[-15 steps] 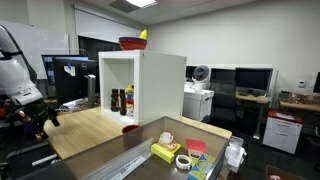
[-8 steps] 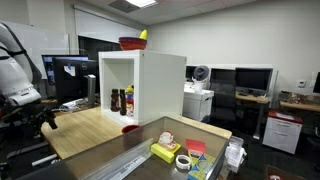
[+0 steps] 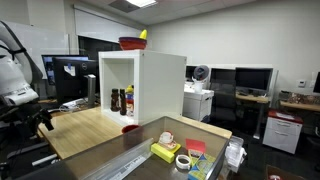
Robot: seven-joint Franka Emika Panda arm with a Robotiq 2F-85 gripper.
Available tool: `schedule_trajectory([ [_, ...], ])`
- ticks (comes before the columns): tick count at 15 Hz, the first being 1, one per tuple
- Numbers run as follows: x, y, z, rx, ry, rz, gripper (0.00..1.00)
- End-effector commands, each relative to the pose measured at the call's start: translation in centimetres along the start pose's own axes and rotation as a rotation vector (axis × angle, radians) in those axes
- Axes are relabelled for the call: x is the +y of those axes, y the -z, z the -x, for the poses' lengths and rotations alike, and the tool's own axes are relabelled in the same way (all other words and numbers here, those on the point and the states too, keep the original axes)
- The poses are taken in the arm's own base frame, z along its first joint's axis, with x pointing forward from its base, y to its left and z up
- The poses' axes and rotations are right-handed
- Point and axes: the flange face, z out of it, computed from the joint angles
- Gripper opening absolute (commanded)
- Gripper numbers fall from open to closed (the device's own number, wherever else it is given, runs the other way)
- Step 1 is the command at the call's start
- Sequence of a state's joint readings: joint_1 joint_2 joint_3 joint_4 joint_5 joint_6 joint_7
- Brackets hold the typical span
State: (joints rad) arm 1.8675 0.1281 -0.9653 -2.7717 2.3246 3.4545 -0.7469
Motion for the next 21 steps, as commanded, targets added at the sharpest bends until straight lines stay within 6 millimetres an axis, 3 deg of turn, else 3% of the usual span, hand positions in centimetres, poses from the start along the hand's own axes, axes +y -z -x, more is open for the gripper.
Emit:
schedule_trajectory([
  [1, 0.5, 0.2, 0.7, -0.002, 0.029, 0.011, 1.0],
  [6, 1.0, 0.7, 1.6, -0.017, 0.035, 0.013, 1.0],
  [16, 2.5, 0.3, -3.2, -0.001, 0.097, 0.038, 1.0],
  [21, 3.4, 0.2, -4.6, 0.003, 0.122, 0.053, 1.0],
])
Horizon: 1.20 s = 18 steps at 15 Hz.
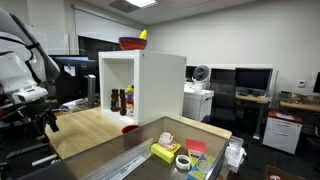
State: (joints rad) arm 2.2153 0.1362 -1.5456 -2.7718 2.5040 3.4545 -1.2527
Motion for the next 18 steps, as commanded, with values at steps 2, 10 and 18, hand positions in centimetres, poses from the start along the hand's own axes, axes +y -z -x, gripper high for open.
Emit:
schedule_trajectory([
  [2, 0.9, 0.0, -0.7, -0.002, 0.023, 0.014, 1.0],
  [10, 2.2, 0.1, -1.7, -0.001, 0.032, 0.029, 1.0],
  [18, 2.5, -0.3, -2.3, -0.017, 0.024, 0.029, 1.0],
])
